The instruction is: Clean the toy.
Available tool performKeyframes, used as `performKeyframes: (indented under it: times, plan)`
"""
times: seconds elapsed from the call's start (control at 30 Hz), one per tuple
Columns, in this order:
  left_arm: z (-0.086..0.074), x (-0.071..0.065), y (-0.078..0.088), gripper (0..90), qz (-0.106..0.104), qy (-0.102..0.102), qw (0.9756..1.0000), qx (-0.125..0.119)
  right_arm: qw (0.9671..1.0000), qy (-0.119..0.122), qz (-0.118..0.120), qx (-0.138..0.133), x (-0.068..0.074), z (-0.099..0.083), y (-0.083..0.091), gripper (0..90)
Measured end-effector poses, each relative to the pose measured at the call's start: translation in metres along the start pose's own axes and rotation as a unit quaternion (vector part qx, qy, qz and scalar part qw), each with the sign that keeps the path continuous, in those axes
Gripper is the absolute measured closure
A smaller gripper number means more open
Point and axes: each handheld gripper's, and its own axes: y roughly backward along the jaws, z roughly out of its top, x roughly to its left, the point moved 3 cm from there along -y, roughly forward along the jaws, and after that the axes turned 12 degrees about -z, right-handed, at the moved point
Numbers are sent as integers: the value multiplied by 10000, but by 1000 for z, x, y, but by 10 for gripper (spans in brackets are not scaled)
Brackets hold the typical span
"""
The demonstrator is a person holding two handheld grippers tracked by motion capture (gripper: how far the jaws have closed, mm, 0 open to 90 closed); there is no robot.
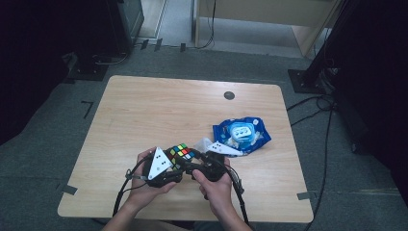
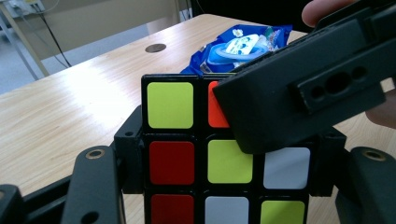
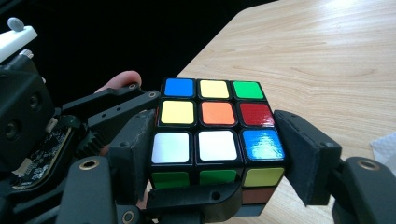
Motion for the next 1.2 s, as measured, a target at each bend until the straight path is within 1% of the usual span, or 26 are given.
performKeyframes:
  times: [0.03,0.1,0.13,0.2,0.23,0.27,0.3,0.33,0.37,0.4,0.43,0.5,0.53,0.6,0.67,0.73,0.77,0.83,0.9,0.97,1.07,1.13,1.2]
  plan:
    - [0,0,0,339,-9,9,10000,0,10000,2,-33,4,0,0,1,341]
    - [-1,0,-1,338,-49,36,10000,26,9999,80,-124,-10,1,-1,1,343]
    - [-1,0,-2,338,-63,46,10000,51,9997,155,-189,-16,2,-1,1,344]
    - [-2,0,-5,337,-69,56,9999,133,9983,445,-370,-24,4,-1,2,345]
    - [-3,0,-6,336,-82,77,9998,167,9966,656,-503,-39,6,-1,2,345]
    - [-3,1,-7,336,-94,81,9997,205,9940,890,-628,-57,9,-1,2,344]
    - [-4,1,-7,334,-104,90,9996,241,9908,1130,-739,-75,11,-2,2,344]
    - [-5,1,-7,334,-94,57,9996,277,9880,1309,-818,-51,13,-2,1,344]
    - [-6,2,-7,336,-69,20,9996,288,9867,1395,-831,-12,14,-2,1,343]
    - [-6,2,-7,337,-88,34,9995,295,9872,1393,-778,28,13,-2,0,341]
    - [-6,4,-6,338,-139,92,9994,297,9894,1292,-665,65,11,-1,0,336]
    - [-8,10,-4,339,-197,284,9990,271,9948,943,-374,-82,6,4,3,297]
    - [-8,14,-2,339,-183,401,9987,241,9959,829,-296,-187,3,8,6,273]
    - [-9,24,2,339,-123,646,9977,170,9965,693,-206,-414,-4,15,14,278]
    - [-10,36,9,339,-43,923,9957,77,9961,663,-121,-568,-12,18,19,295]
    - [-12,48,15,339,16,1247,9922,-39,9950,769,-135,-621,-21,13,17,322]
    - [-13,52,17,339,52,1350,9908,-57,9944,863,-190,-577,-24,8,13,323]
    - [-13,58,21,339,118,1494,9886,-127,9952,917,-101,-339,-27,-5,1,300]
    - [-12,59,24,339,108,1561,9875,-206,9949,1003,-52,-107,-24,-18,-13,262]
    - [-10,57,24,339,120,1583,9870,-255,9936,1130,-57,-6,-18,-28,-24,229]
    - [-7,51,21,339,64,1586,9869,-294,9915,1294,-100,-100,-6,-35,-33,199]
    - [-6,47,18,339,9,1562,9873,-283,9902,1352,-177,-302,-1,-35,-33,205]
    - [-5,42,15,338,-30,1524,9880,-255,9891,1388,-237,-435,2,-34,-33,206]
